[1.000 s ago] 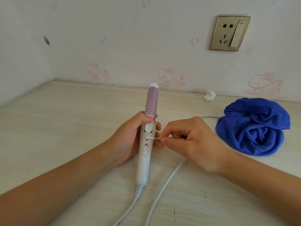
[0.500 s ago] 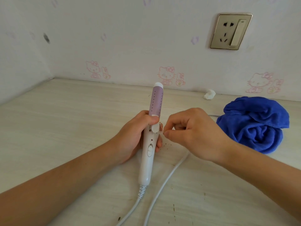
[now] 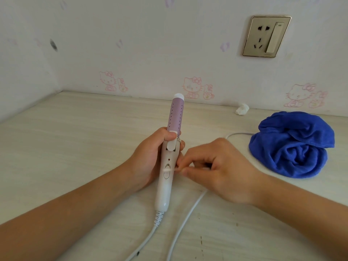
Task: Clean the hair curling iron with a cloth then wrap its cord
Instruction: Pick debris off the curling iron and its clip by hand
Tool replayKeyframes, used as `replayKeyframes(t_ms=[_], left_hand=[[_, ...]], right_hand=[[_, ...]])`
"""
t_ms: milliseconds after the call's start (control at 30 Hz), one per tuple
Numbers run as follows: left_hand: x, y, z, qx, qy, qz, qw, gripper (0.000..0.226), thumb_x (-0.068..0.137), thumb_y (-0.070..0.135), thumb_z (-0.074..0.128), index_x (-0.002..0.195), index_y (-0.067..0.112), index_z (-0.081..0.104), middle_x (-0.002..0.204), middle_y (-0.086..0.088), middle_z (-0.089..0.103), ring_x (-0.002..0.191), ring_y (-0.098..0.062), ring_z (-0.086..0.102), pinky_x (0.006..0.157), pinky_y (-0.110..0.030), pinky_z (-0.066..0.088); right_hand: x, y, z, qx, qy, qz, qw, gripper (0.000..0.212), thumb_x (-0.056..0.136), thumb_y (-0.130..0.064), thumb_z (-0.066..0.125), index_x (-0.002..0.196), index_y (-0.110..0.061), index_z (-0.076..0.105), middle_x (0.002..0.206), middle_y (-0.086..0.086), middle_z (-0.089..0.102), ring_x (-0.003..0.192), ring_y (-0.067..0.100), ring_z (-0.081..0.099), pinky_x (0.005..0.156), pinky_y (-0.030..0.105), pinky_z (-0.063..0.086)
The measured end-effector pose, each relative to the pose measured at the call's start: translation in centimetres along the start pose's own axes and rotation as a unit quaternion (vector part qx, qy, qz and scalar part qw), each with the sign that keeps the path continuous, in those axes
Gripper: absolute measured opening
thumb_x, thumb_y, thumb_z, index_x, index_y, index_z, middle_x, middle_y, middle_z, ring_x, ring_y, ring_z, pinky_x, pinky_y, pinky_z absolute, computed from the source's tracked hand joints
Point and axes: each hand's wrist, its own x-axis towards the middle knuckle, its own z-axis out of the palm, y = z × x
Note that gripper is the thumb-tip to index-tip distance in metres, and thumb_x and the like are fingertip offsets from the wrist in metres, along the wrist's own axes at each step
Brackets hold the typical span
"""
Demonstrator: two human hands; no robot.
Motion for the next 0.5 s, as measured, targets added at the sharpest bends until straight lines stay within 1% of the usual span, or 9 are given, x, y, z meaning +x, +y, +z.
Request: replayKeyframes(t_ms=[67, 133, 267, 367, 500], left_hand=[[0.00, 0.10, 0.00, 0.005, -0.002, -0.006, 1.000, 0.032, 0.080, 0.029, 0.056, 0.105, 0.010, 0.055, 0.079, -0.008, 0.059, 0.054, -0.021, 0.056, 0.050, -0.029, 0.049], [-0.04, 0.24, 0.00, 0.001, -0.001, -0.011, 1.000, 0.029, 0.080, 0.030, 0.056, 0.101, 0.010, 0.057, 0.080, -0.010, 0.059, 0.053, -0.021, 0.057, 0.050, -0.028, 0.051], [-0.04, 0.28, 0.00, -0.010, -0.008, -0.008, 1.000, 0.030, 0.080, 0.028, 0.055, 0.103, 0.010, 0.054, 0.081, -0.008, 0.059, 0.056, -0.021, 0.057, 0.051, -0.030, 0.051], [-0.09, 0.16, 0.04, -0.005, -0.010, -0.007, 1.000, 0.031, 0.080, 0.028, 0.056, 0.104, 0.009, 0.053, 0.081, -0.008, 0.061, 0.059, -0.022, 0.056, 0.053, -0.030, 0.051], [-0.06, 0.17, 0.12, -0.001, -0.010, -0.001, 1.000, 0.033, 0.080, 0.028, 0.056, 0.107, 0.009, 0.054, 0.080, -0.009, 0.060, 0.059, -0.025, 0.054, 0.051, -0.033, 0.050]], right_hand=[[0.02, 0.36, 0.46, -0.031, -0.009, 0.001, 0.999, 0.011, 0.091, -0.014, 0.071, 0.085, -0.019, 0.078, 0.050, -0.014, 0.045, 0.047, 0.009, 0.043, 0.055, 0.014, 0.032], [0.04, 0.79, 0.45, -0.025, 0.009, 0.010, 1.000, 0.013, 0.091, -0.012, 0.072, 0.085, -0.021, 0.078, 0.048, -0.012, 0.043, 0.046, 0.010, 0.040, 0.054, 0.015, 0.032], [-0.07, 0.80, 0.63, -0.003, 0.030, -0.007, 1.000, 0.011, 0.091, -0.018, 0.069, 0.088, -0.020, 0.078, 0.048, -0.011, 0.041, 0.046, 0.010, 0.038, 0.055, 0.014, 0.032], [-0.08, 0.90, 0.79, 0.001, 0.014, 0.002, 1.000, 0.010, 0.092, -0.018, 0.069, 0.089, -0.021, 0.079, 0.048, -0.012, 0.042, 0.047, 0.011, 0.039, 0.056, 0.016, 0.034], [0.22, 1.09, 0.51, -0.020, 0.055, 0.014, 0.998, 0.017, 0.093, -0.014, 0.071, 0.087, -0.027, 0.080, 0.046, -0.009, 0.040, 0.046, 0.013, 0.036, 0.054, 0.020, 0.034]])
